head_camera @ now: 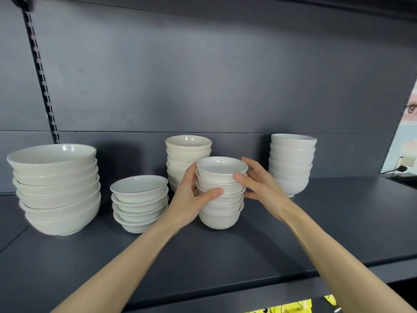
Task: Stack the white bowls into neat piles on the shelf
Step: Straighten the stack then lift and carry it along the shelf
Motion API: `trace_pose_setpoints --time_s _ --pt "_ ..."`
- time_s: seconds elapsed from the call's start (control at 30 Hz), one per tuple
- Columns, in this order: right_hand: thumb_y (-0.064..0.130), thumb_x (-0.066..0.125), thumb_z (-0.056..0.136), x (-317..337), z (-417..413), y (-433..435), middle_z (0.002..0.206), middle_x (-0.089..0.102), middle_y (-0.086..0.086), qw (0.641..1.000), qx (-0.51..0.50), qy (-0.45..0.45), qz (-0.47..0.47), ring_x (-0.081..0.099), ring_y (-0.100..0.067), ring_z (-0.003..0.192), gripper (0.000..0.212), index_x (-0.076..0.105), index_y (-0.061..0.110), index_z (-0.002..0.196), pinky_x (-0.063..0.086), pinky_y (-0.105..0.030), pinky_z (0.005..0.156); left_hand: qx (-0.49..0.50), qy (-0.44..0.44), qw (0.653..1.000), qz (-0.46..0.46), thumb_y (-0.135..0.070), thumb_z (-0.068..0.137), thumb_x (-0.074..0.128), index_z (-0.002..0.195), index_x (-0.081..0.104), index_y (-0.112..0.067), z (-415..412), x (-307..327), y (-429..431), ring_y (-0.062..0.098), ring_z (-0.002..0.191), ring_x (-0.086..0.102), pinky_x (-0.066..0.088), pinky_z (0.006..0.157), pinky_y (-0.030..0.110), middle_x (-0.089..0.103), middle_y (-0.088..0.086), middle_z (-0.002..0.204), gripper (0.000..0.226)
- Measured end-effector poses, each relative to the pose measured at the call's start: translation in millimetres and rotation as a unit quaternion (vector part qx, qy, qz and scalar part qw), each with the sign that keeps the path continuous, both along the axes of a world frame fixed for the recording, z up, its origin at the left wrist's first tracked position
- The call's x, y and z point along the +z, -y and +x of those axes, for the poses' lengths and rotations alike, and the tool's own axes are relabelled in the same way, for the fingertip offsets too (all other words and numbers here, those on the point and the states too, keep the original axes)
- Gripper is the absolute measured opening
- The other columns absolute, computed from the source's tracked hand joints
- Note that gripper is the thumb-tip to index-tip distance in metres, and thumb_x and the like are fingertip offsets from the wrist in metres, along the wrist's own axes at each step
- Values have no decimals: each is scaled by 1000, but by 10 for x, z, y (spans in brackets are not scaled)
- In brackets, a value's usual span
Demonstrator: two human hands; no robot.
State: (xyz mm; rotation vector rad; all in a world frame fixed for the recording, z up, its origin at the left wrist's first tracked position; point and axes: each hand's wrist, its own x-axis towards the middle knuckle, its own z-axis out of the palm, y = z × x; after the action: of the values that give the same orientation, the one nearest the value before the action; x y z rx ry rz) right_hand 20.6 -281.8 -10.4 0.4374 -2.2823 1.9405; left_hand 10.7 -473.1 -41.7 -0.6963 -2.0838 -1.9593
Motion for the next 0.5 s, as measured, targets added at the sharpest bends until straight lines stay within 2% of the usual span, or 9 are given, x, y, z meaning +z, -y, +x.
trace_pose_setpoints --time_s 0.17,0.33,0.5 --pt "45 67 70 5 10 12 129 57 12 1000 0 2 -4 55 -6 118 66 39 37 130 50 -30 92 1 5 1000 -9 -14 80 73 141 35 -27 -15 3 11 1 117 55 47 88 13 55 -11 132 73" --pt "31 64 87 25 7 13 127 58 9 1000 -7 11 -3 57 -3 113 51 39 33 132 51 -27 90 -9 9 999 -30 -22 78 77 142 33 -28 -42 25 39 2 119 54 48 94 18 54 -10 134 78" --pt "32 65 87 57 7 -2 133 55 3 999 -17 20 22 56 -12 119 60 38 25 140 49 -33 97 -3 23 998 -56 -37 69 77 142 32 -31 -32 55 75 5 121 53 48 98 26 54 -12 134 86"
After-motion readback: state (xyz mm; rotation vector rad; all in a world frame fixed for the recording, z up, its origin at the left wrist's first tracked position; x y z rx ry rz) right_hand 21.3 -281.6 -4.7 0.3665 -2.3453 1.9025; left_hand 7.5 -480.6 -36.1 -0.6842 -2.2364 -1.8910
